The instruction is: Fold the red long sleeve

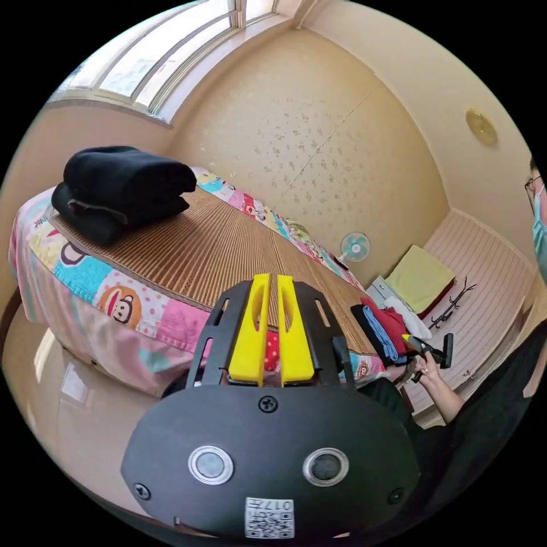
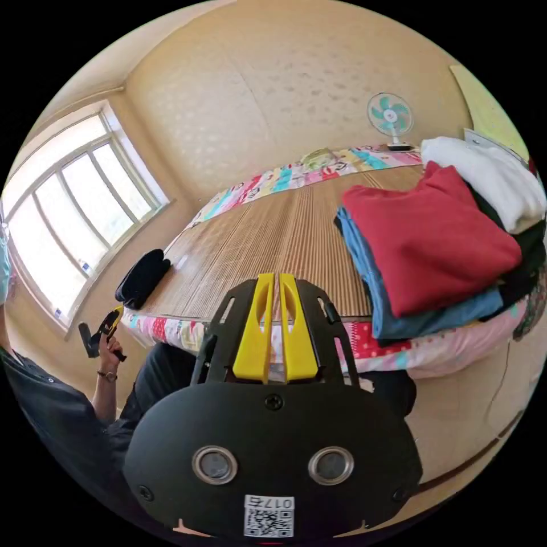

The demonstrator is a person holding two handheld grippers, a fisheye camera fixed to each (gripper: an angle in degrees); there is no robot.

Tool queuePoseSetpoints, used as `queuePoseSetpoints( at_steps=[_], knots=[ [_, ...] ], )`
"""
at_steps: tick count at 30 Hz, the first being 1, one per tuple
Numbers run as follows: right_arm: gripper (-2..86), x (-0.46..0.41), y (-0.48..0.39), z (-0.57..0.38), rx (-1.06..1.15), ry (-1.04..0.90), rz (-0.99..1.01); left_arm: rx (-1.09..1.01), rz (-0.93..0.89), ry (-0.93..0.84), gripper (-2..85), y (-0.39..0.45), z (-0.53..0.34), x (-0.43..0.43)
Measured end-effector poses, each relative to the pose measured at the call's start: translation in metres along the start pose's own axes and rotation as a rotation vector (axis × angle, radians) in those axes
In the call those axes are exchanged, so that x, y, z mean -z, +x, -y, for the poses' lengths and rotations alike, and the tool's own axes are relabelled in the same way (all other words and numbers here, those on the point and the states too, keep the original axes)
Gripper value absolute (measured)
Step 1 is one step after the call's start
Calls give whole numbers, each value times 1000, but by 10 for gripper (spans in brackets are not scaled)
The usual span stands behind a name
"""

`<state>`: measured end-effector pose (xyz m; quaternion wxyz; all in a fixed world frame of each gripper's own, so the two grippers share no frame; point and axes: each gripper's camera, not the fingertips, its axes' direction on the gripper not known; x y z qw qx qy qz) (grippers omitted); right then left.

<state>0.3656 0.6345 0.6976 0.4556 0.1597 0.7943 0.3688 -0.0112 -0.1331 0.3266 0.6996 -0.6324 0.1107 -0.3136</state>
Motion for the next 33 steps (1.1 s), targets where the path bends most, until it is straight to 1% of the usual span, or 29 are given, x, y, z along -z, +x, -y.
queuePoseSetpoints(
  at_steps=[3, 5, 7, 10, 12, 13, 16, 17, 18, 19, 20, 21, 22, 23, 24, 26, 28, 30, 32, 33],
  knots=[
    [56, 55, 31, -12, -142, 137, -205, 48, -82, -36, 32, 14, -40, -11],
    [73, 65, 47, -15, -199, 165, -258, 54, -105, -42, 35, 22, -54, -12],
    [80, 56, 62, -13, -223, 145, -256, 38, -130, -59, 39, 32, -62, -12],
    [55, 10, 81, -9, -293, 18, -217, -27, -145, -91, 44, 49, -63, -10],
    [23, -33, 71, -5, -317, -84, -234, -58, -137, -124, 47, 57, -62, -8],
    [20, -37, 62, -3, -312, -77, -245, -75, -122, -136, 48, 61, -62, -5],
    [9, -33, -7, 14, -210, 63, -278, -109, -102, -143, 48, 70, -70, 3],
    [7, -23, -38, 21, -161, 150, -217, -107, -101, -146, 48, 70, -72, 4],
    [7, -11, -72, 27, -57, 252, -59, -100, -95, -150, 48, 71, -77, 4],
    [7, -5, -91, 29, 17, 301, 56, -97, -88, -154, 47, 73, -81, 2],
    [7, 2, -133, 35, 126, 354, 208, -97, -85, -158, 47, 74, -83, 0],
    [7, 1, -182, 39, 223, 352, 244, -103, -80, -170, 46, 78, -87, -4],
    [8, -3, -207, 40, 282, 336, 244, -113, -74, -188, 46, 82, -89, -11],
    [9, -15, -254, 36, 403, 276, 221, -117, -73, -200, 46, 84, -89, -14],
    [11, -31, -287, 26, 465, 218, 152, -130, -73, -223, 46, 89, -90, -21],
    [14, -52, -304, 4, 473, 161, 85, -159, -65, -244, 46, 98, -91, -27],
    [21, -66, -285, -16, 407, 122, 66, -212, -18, -275, 46, 109, -96, -32],
    [48, -74, -222, -34, 180, 87, -14, -247, 50, -300, 47, 113, -102, -36],
    [72, -59, -174, -39, 46, 98, -69, -274, 111, -317, 48, 115, -109, -41],
    [79, -41, -147, -39, -17, 120, -126, -282, 133, -325, 48, 114, -112, -46]
  ],
)
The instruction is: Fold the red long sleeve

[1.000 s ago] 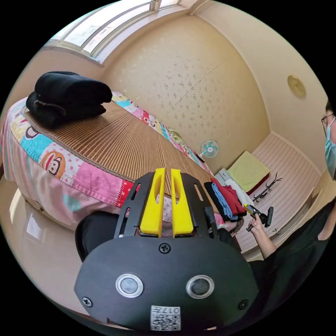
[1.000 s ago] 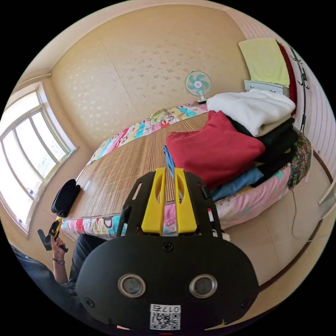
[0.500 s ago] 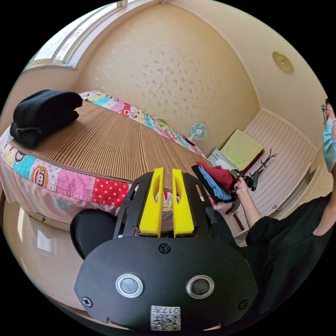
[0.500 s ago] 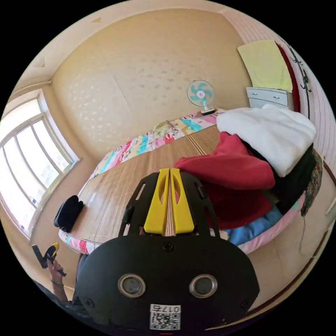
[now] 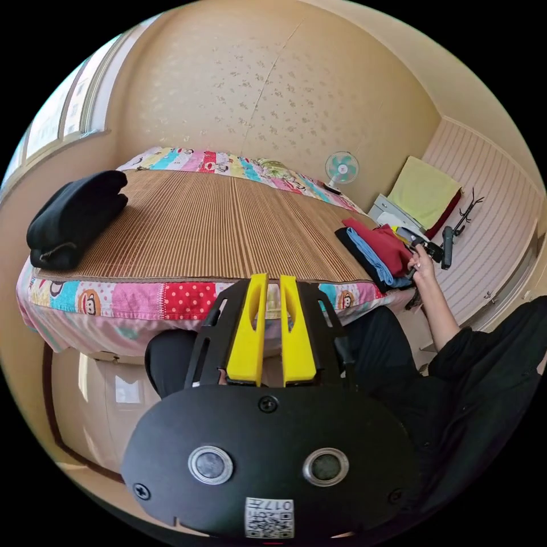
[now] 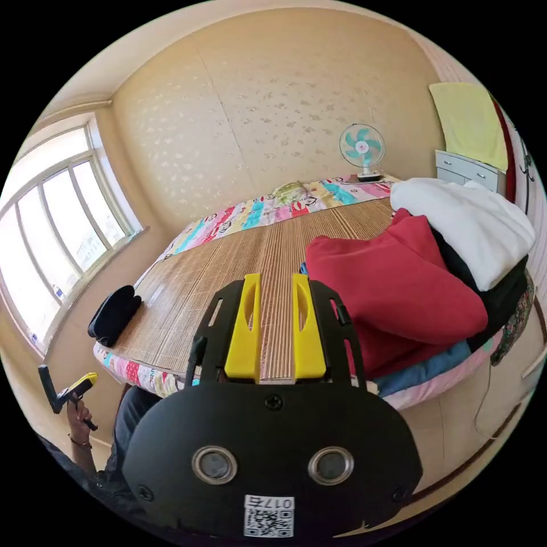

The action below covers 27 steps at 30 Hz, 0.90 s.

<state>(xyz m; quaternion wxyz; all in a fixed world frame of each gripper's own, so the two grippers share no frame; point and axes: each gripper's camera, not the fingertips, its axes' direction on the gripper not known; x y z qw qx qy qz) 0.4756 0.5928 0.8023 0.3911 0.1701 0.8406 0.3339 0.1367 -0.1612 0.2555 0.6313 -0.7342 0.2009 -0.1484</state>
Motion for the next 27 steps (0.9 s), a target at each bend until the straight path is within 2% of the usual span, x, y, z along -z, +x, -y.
queuePoseSetpoints(
  at_steps=[1, 4, 5, 6, 8, 10, 11, 13, 16, 17, 18, 21, 23, 25, 27],
  knots=[
    [82, 8, 13, 2, -22, 12, -41, 0, 0, -5, 48, -1, 0, -6],
    [84, 39, 65, 8, -78, 69, -350, 10, -55, -8, 50, -4, 6, -28],
    [77, 35, 85, 8, -89, 37, -455, 11, -69, -10, 50, -4, 8, -33],
    [65, 14, 105, 11, -96, -112, -461, 13, -98, -22, 51, -4, 12, -44],
    [36, -25, 118, 11, -93, -334, -348, 18, -133, -49, 51, -3, 17, -62],
    [24, -35, 98, 8, -44, -335, -380, 13, -189, -81, 51, 2, 21, -83],
    [19, -30, 72, 13, 23, -308, -373, 11, -200, -89, 51, 3, 22, -88],
    [12, -1, 28, 29, 89, -167, -238, 7, -211, -93, 51, 8, 25, -98],
    [7, 30, -45, 79, 214, -1, 24, 10, -201, -95, 51, 8, 26, -107],
    [7, 47, -76, 100, 290, 115, 204, 11, -206, -103, 51, 7, 27, -109],
    [8, 60, -107, 125, 291, 170, 241, 13, -219, -116, 51, 6, 30, -112],
    [13, 88, -192, 163, 445, 225, 200, 21, -196, -82, 51, 0, 29, -102],
    [20, 87, -218, 164, 476, 202, 129, 35, -164, -42, 51, -7, 23, -91],
    [37, 68, -216, 150, 476, 171, 65, 71, -142, -6, 52, -22, 9, -80],
    [95, 14, -179, 123, 425, 50, -90, 90, -136, 4, 53, -35, 0, -76]
  ],
)
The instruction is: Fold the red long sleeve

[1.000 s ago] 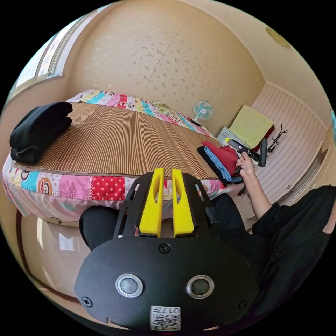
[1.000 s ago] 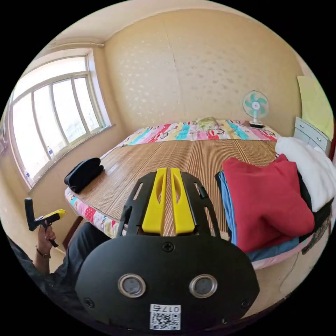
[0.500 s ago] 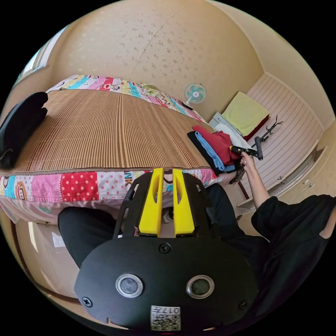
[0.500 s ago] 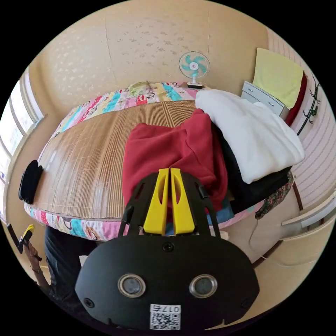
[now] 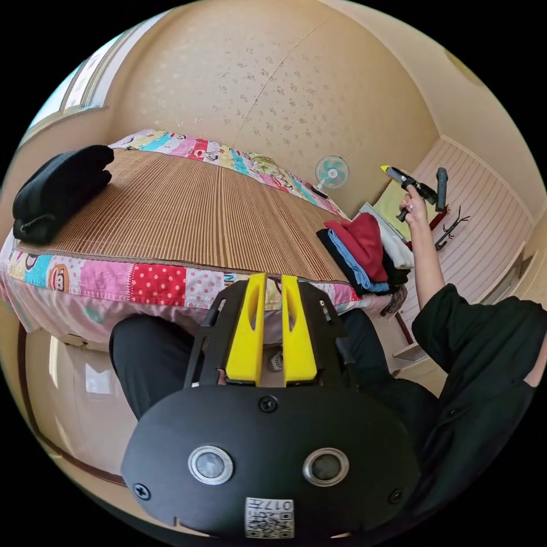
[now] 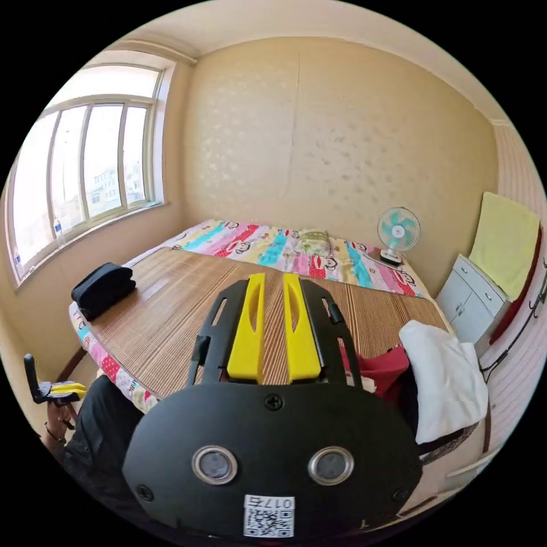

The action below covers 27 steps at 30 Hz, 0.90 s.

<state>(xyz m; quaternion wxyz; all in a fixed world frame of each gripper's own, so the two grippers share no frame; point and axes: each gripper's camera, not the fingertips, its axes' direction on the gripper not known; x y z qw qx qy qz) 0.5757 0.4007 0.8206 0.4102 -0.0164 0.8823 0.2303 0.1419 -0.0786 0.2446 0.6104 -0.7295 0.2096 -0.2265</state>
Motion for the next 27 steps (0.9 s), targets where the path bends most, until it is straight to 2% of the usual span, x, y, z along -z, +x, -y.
queuePoseSetpoints(
  at_steps=[1, 3, 6, 10, 11, 15, 17, 20, 22, 25, 27],
  knots=[
    [113, -17, 8, -13, -15, -57, -42, 9, 8, -1, 57, -9, -4, 2],
    [120, -81, 44, -72, -66, -292, -202, 26, 24, -12, 63, -23, -6, 1],
    [90, -132, 80, -144, -83, -484, -144, 63, -2, -32, 65, -45, 1, -11],
    [71, -81, 106, -118, -233, -321, 6, 64, -76, -25, 65, -54, 31, -35],
    [69, -52, 109, -94, -251, -199, 30, 56, -83, -25, 65, -52, 37, -39],
    [67, 45, 86, -19, -162, 154, 111, -18, -116, -13, 65, -33, 76, -61],
    [71, 74, 59, -15, -70, 276, 134, -34, -121, 3, 65, -27, 84, -67],
    [74, 87, 24, -40, -69, 319, 202, -17, -130, 3, 65, -28, 88, -79],
    [75, 73, -1, -78, -95, 281, 220, 10, -122, -13, 65, -39, 86, -89],
    [76, 7, -56, -161, -61, 30, 204, 59, -111, -53, 66, -60, 89, -99],
    [77, -65, -85, -228, -72, -357, 127, 80, -117, -55, 67, -71, 95, -101]
  ],
)
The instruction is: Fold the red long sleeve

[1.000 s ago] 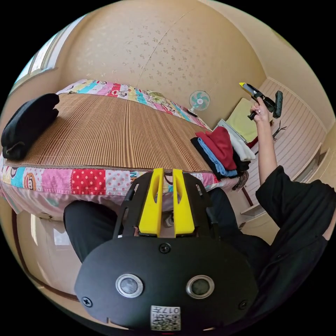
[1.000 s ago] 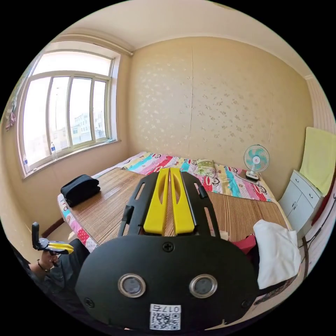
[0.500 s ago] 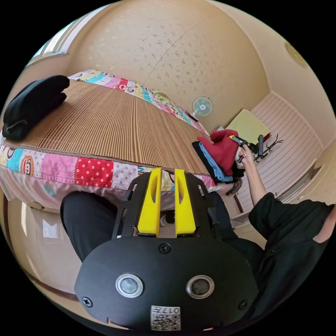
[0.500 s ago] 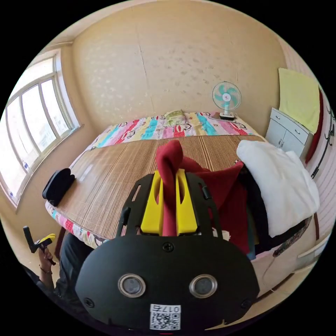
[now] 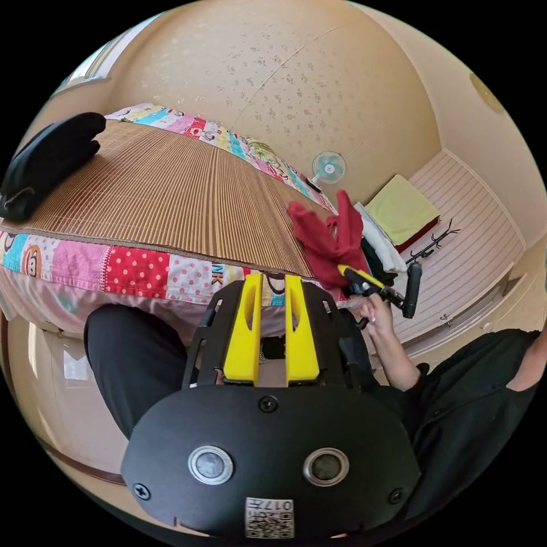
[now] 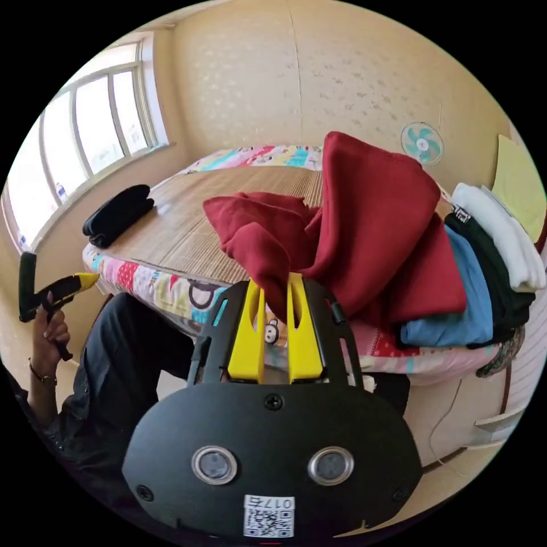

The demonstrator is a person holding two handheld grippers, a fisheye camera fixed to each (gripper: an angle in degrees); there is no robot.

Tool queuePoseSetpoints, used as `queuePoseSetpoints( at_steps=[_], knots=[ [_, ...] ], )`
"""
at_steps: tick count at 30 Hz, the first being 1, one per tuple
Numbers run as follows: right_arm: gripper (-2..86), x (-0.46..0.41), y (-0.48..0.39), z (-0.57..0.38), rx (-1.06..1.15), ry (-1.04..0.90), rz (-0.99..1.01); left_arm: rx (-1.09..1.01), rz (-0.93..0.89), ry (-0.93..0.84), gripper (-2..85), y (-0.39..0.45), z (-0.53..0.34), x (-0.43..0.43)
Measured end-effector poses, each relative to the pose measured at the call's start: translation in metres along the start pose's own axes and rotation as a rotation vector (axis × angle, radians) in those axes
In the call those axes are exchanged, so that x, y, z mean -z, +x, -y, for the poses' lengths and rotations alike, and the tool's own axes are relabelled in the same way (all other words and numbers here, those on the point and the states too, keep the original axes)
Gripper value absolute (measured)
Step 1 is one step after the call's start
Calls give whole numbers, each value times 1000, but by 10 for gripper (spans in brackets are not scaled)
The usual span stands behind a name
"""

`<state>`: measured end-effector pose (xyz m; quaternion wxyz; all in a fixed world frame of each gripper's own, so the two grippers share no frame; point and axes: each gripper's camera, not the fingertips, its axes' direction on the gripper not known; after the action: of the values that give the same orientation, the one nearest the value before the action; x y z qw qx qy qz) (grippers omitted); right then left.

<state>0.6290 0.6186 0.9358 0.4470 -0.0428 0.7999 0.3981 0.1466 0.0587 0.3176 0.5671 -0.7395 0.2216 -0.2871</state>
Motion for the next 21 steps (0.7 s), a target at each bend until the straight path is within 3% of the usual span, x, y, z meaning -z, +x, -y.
queuePoseSetpoints(
  at_steps=[2, 8, 13, 17, 21],
  knots=[
    [78, -31, 5, -28, -28, -109, 11, 7, 9, 1, 67, -7, 9, -1],
    [82, 34, 44, 9, 14, -18, 221, -26, -20, -20, 68, -14, 52, -39],
    [32, 64, 76, 43, 59, 73, 345, -92, -122, -68, 82, -18, 149, -114],
    [22, 52, 89, 46, -22, -8, 333, -115, -49, -132, 88, -32, 229, -182],
    [19, 58, 106, 35, -83, -14, 391, -113, 29, -312, 108, -61, 294, -273]
  ],
)
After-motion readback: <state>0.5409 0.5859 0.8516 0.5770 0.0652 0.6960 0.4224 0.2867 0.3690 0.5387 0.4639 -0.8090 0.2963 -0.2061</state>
